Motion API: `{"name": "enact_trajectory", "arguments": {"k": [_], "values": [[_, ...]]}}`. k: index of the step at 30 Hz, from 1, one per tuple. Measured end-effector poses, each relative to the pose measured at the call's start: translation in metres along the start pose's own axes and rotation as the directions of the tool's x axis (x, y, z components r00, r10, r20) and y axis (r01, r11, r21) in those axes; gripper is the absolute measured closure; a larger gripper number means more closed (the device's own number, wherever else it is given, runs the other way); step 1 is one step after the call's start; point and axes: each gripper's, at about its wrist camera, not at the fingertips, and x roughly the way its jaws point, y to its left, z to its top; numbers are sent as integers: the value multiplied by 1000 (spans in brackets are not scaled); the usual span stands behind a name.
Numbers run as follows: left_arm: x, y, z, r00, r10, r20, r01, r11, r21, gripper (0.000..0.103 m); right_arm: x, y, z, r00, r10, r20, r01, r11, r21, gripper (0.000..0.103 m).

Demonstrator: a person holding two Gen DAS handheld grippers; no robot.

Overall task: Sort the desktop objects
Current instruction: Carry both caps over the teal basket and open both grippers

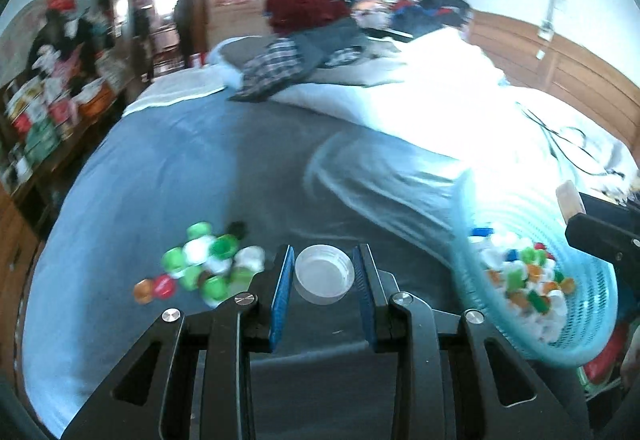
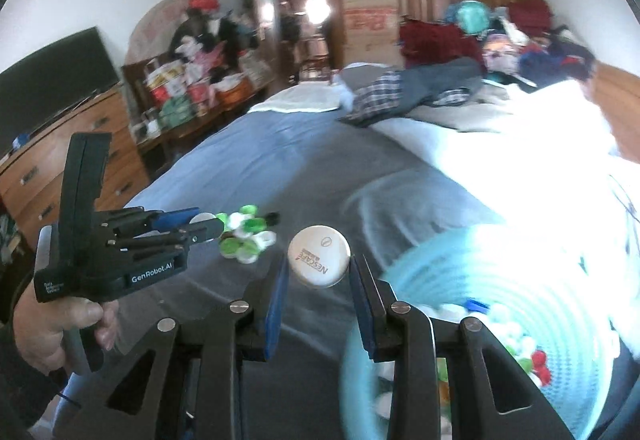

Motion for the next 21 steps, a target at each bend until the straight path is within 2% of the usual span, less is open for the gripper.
{"name": "enact_trajectory", "arguments": {"k": [6,10,15,21], "values": [[10,-56,24,996,-91,-21,92,994,61,77,-27,-47,-13,997,-73,7,72,995,69,69],[20,-94,38,986,-154,-57,159,982,106,77,-41,-76,-22,994,-110,-2,109,987,117,69],[37,-137,47,960,-244,-140,263,954,143,77,-55,-104,-32,990,-138,-15,139,977,162,69],[51,-171,40,941,-260,-218,302,934,189,77,-57,-120,-40,988,-151,-27,153,968,199,68]]}}
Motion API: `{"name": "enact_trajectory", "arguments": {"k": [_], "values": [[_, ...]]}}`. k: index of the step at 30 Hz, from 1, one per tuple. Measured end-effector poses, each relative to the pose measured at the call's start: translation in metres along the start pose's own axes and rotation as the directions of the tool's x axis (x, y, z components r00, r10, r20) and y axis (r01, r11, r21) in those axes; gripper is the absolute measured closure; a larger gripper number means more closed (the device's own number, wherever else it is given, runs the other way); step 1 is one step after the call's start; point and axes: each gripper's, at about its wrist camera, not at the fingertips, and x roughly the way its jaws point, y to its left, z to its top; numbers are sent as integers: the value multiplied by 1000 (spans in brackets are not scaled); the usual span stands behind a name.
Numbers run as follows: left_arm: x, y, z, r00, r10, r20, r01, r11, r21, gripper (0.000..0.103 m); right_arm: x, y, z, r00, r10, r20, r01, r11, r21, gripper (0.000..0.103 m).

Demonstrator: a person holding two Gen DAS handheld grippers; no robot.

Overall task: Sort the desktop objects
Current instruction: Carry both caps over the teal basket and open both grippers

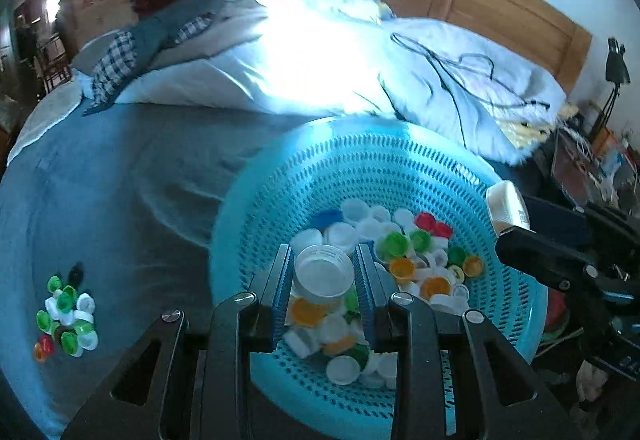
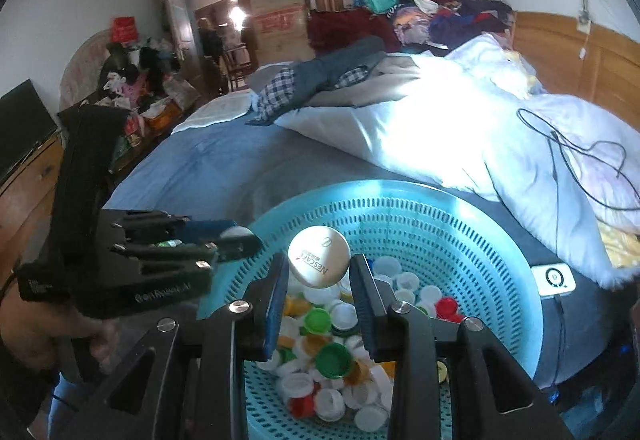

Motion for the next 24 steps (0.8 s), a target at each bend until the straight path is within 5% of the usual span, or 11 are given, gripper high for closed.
{"name": "enact_trajectory", "arguments": {"k": [24], "values": [[7,-10,-1,1000,24,-9,-24,1000,17,75,5,-7,-7,1000,-1,-12,2,1000,22,67]]}}
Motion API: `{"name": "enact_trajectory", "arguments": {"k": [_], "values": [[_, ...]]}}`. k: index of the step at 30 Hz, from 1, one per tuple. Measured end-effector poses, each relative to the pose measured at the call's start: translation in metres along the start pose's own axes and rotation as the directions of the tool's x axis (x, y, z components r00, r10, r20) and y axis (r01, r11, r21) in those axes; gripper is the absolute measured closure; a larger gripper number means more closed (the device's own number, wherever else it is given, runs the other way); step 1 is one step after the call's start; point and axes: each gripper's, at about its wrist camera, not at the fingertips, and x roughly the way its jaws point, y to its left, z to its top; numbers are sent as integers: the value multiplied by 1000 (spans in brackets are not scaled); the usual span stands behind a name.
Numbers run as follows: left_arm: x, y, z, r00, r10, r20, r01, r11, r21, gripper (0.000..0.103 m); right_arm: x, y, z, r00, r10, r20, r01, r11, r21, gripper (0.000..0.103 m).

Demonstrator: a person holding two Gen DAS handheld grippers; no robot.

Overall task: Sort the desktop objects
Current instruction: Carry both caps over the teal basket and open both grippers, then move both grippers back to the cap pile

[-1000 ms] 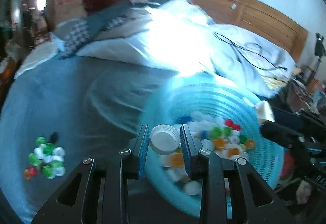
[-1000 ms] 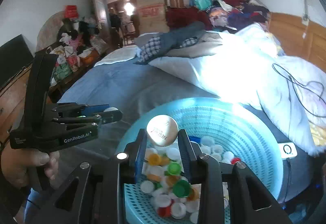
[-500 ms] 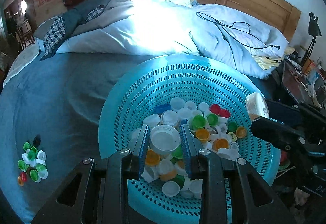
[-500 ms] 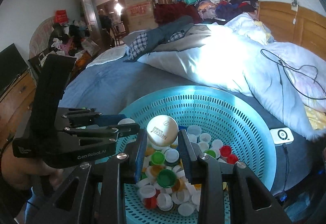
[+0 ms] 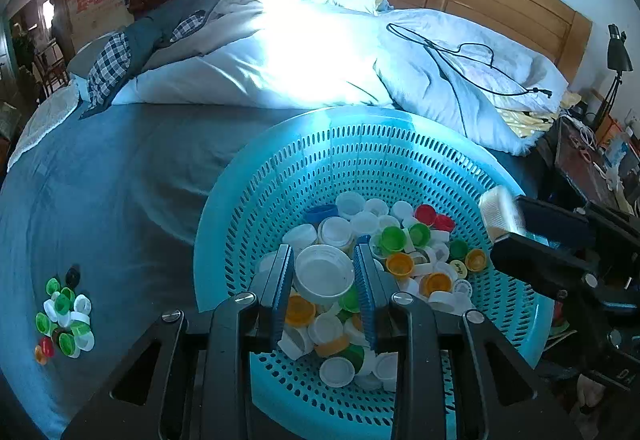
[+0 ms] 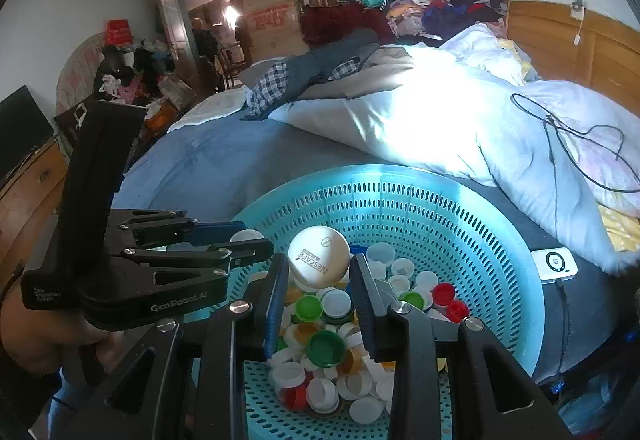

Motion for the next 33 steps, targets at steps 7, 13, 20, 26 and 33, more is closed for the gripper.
{"name": "enact_trajectory", "arguments": {"k": [7,13,20,26,33], "values": [[-8,16,-5,1000,7,29,-7,1000,-29,46,-2,5,4,999,-22,27,22,1000,-2,28],[-43,109,-68,985,151,82,-135,976,-173,41,-4,51,13,994,62,88,-56,996,-75,13],[-68,271,-196,898,427,-104,-422,770,-478,36,48,182,-2,963,269,-34,-267,919,-291,0],[-58,346,-257,856,481,-192,-489,631,-602,36,158,240,-35,941,280,-190,-327,896,-299,0],[-30,347,-261,811,543,-219,-558,605,-567,1,264,233,-46,939,193,-285,-260,941,-219,0]]}}
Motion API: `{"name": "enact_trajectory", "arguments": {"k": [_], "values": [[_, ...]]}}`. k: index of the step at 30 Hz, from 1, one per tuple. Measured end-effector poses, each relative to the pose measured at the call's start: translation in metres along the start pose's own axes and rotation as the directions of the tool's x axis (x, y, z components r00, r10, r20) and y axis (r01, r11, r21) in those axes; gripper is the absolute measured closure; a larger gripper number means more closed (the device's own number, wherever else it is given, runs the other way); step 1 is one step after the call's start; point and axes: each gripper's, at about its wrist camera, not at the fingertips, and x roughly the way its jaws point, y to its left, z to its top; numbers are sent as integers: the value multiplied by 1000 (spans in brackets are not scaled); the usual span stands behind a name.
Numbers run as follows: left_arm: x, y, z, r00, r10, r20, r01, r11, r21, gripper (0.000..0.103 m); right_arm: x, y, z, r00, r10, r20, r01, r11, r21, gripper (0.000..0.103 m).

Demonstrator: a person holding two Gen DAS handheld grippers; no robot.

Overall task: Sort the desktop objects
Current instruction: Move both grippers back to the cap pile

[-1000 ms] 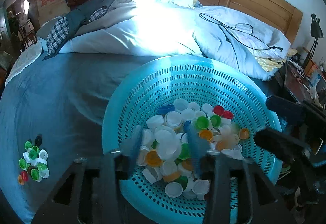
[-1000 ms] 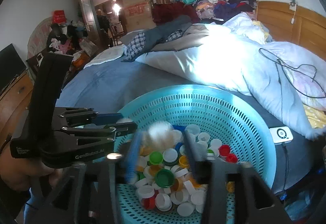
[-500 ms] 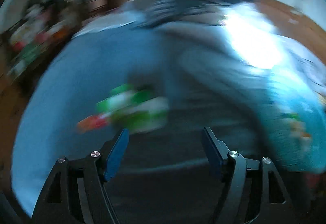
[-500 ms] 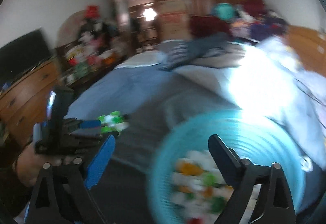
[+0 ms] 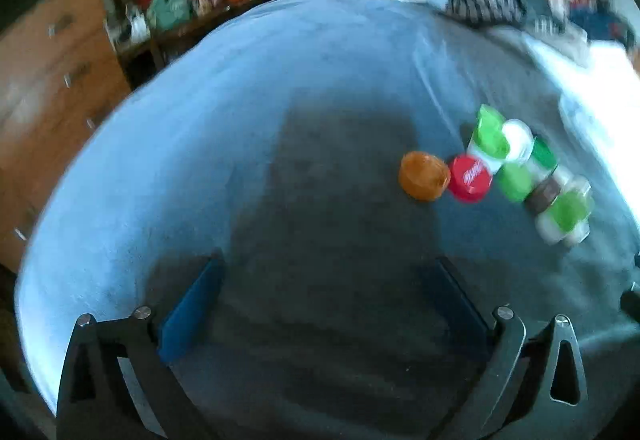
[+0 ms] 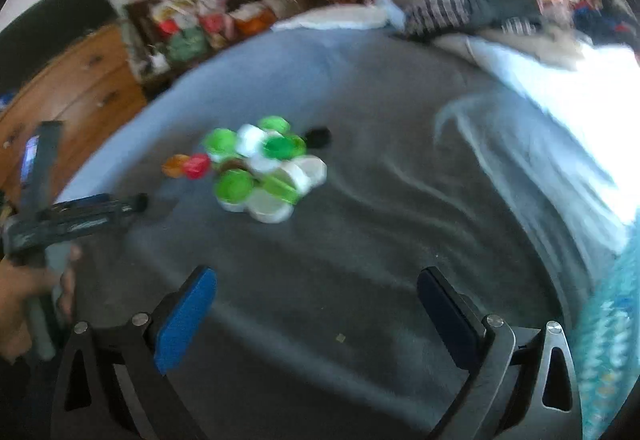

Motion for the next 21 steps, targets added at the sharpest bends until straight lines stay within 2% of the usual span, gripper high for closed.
{"name": "enact_trajectory", "arguments": {"k": [3,6,21], "values": [[-2,4,-2,1000,-18,4,18,1000,-23,1,22,-3,-6,999,-16,-40,15,1000,-8,0],[-1,6,-1,1000,-27,2,27,999,-31,1,24,3,-8,998,-47,-33,46,998,-39,0],[1,2,7,1000,-10,6,10,997,-81,1,26,3,-9,998,-52,-19,50,997,-55,0]]}}
